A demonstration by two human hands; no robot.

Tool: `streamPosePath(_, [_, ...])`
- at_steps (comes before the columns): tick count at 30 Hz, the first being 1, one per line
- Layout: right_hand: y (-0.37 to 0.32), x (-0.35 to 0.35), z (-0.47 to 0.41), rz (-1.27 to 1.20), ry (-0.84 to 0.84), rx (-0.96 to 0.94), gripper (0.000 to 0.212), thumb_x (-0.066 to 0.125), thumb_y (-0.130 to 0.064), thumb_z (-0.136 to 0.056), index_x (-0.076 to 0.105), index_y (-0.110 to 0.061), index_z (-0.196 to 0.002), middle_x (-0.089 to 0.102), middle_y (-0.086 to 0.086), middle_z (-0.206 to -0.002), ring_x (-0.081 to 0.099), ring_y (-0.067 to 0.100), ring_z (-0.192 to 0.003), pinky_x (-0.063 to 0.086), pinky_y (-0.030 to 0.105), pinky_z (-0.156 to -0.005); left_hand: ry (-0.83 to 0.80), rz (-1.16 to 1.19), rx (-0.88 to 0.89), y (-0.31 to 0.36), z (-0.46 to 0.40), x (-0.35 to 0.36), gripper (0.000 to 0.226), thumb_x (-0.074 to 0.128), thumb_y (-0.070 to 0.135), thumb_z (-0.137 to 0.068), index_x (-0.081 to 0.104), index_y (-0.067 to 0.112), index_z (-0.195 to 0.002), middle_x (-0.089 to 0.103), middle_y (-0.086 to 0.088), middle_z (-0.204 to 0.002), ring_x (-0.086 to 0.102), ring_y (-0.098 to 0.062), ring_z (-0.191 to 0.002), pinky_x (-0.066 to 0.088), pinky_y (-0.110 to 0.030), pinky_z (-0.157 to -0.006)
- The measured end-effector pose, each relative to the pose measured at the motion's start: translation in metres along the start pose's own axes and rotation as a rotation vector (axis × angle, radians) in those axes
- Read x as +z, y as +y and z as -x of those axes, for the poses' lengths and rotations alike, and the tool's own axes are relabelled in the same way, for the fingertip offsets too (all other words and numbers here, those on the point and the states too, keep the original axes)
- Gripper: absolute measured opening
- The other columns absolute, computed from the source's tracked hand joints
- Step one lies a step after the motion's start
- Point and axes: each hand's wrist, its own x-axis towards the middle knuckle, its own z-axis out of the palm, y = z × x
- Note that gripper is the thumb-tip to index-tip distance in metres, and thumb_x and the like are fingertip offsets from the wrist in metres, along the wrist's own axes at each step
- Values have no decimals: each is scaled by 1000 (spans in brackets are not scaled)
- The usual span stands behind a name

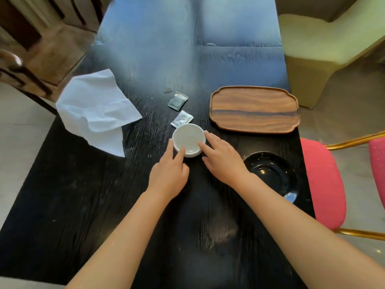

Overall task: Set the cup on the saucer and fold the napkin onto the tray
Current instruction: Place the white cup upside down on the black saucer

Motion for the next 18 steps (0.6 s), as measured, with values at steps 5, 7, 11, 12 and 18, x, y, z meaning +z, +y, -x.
streamPosePath(5, [-11, 0, 26, -71, 45, -1, 33, 68, -14, -77, 62, -6, -109, 52, 24, -130, 55, 36, -114, 51, 45, -83, 35, -15, 103, -11, 22, -1, 46, 38, 28, -95, 35, 21, -140, 9, -8, -157, 48, -27, -120, 47, -38, -86])
streamPosePath(7, [-19, 2, 47, -114, 59, -3, 32, 66, -16, -80, 62, -8, -111, 52, 21, -131, 57, 32, -111, 51, 42, -82, 53, 10, 148, -18, 39, 2, 44, 40, 29, -95, 38, 23, -139, 12, -5, -157, 48, -24, -121, 47, -35, -86])
streamPosePath(11, [-38, 5, 83, -390, 90, 124, 25, 64, -20, -85, 66, -14, -110, 48, 7, -137, 54, 13, -113, 44, 22, -93, 82, 318, 99, -23, 70, 15, 33, 52, 27, -92, 57, 23, -125, 27, 6, -150, 39, -3, -127, 44, -30, -99])
streamPosePath(12, [-44, 7, 88, -477, 101, 188, 21, 64, -20, -85, 68, -15, -105, 48, 3, -135, 52, 6, -112, 45, 19, -93, 110, 421, 45, -21, 73, 19, 27, 56, 23, -91, 63, 21, -116, 33, 6, -147, 38, 0, -125, 42, -31, -102])
streamPosePath(18, [-67, 16, 97, -551, 232, 385, 10, 65, -10, -84, 72, -11, -91, 52, -15, -124, 59, 0, -97, 51, 14, -81, 228, 700, -188, 2, 77, 24, 18, 64, 4, -83, 70, 15, -95, 61, 0, -125, 60, -13, -111, 42, 0, -77])
